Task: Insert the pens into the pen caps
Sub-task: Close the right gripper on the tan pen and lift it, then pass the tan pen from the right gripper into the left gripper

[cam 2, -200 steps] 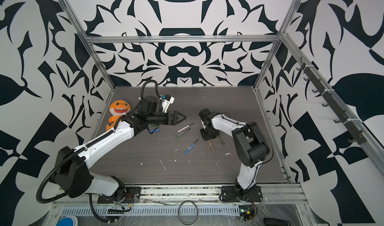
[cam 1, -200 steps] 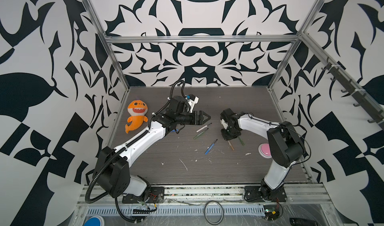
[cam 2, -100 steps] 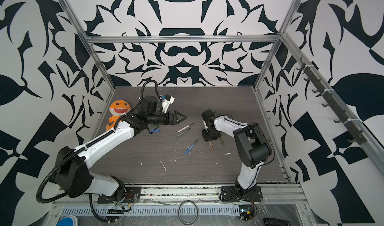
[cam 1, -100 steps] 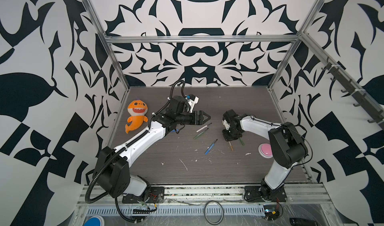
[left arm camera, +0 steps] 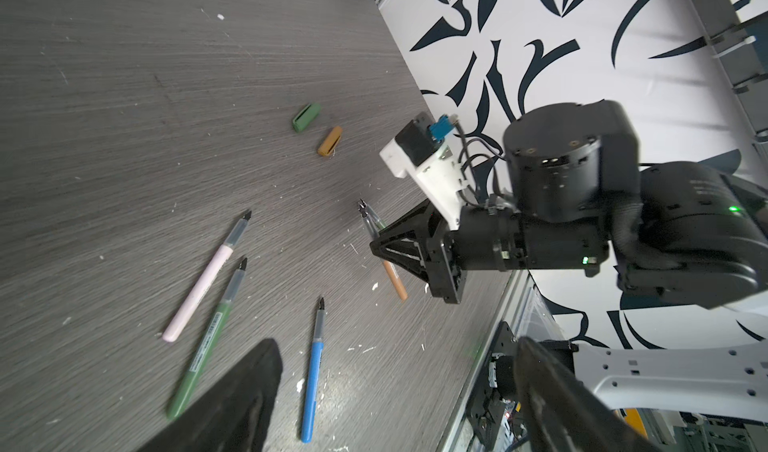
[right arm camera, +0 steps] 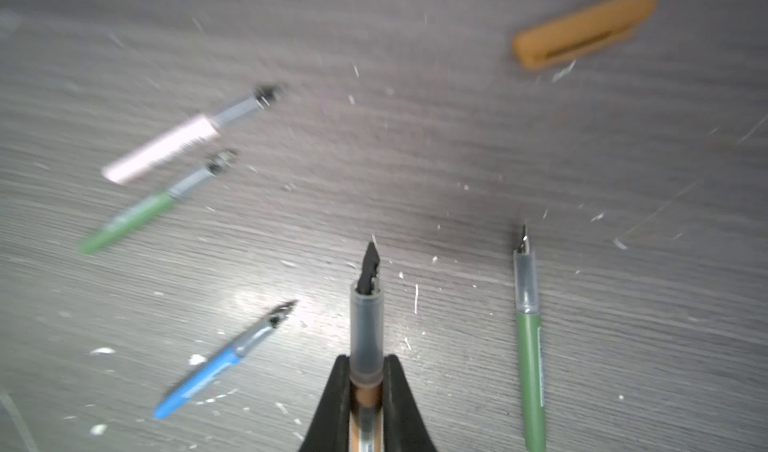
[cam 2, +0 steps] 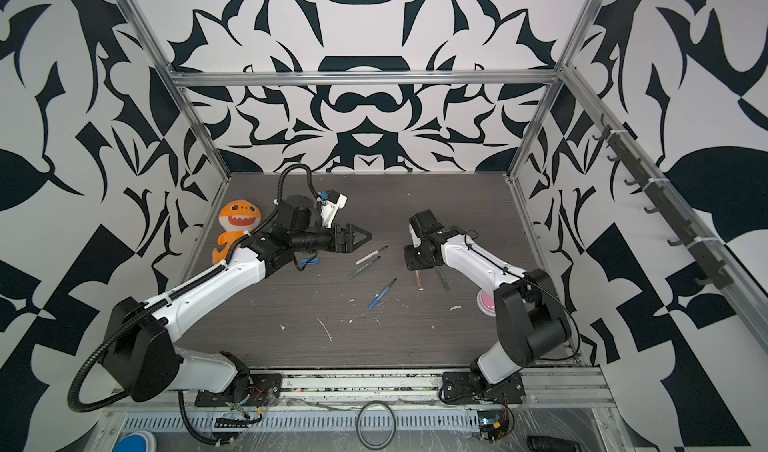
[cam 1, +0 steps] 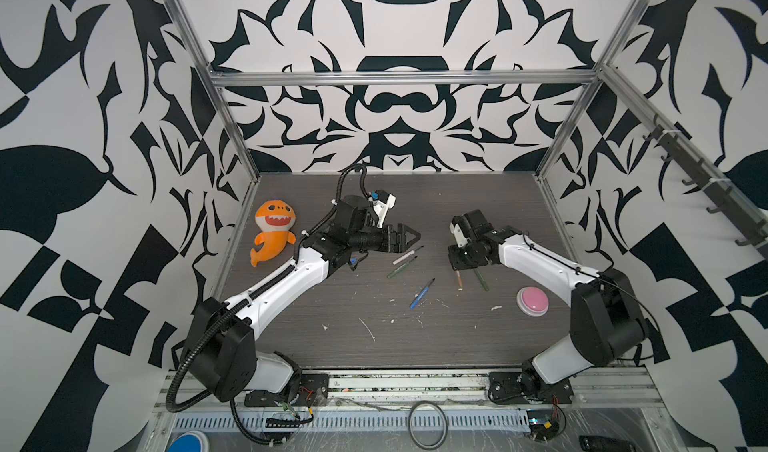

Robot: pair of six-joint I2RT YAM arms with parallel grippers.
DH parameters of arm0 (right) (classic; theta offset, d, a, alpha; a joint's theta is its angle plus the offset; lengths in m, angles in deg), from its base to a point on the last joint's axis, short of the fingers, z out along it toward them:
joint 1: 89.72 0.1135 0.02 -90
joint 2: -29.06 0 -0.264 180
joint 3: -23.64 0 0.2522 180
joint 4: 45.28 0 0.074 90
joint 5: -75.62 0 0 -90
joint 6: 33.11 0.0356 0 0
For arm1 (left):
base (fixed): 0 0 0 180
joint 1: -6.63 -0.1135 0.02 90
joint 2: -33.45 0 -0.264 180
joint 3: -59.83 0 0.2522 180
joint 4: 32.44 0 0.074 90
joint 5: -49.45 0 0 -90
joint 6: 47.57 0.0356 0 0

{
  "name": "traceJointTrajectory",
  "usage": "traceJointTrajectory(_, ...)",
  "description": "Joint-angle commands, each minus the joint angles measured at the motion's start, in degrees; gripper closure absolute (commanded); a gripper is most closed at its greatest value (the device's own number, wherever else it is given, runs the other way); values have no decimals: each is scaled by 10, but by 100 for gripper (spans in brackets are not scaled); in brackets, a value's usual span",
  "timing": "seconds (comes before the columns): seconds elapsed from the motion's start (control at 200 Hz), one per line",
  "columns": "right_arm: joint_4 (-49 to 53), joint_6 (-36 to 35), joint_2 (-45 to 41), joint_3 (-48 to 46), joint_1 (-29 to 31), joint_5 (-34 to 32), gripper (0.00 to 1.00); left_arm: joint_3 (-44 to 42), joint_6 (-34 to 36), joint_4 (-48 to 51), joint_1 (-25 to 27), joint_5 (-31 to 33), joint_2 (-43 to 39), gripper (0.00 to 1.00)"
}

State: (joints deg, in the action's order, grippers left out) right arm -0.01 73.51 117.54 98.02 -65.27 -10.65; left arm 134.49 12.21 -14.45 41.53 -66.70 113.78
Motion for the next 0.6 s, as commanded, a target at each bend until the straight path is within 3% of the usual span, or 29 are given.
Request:
traceJointTrajectory(0.0,-46,33,-43,17,0,23,89,-20,14,-59,0,-17,-19,9)
traceJointTrajectory(0.125,-134,80,-107,0,13,50,89,-32,2,-121,-1,-98,-9,14)
traceJointTrajectory(0.205,-180,101,-142,-6,32,50,89,-28,-16,-151,0,-156,13,33)
traceJointTrajectory(0.31,-218,125,-169,-9,52,40,89,-10,-25,-140,-1,-176,42,35)
traceJointTrajectory(0.595,-287,155,-200,-20,97,20,88,-62,-56,-269,-1,-202,39,41)
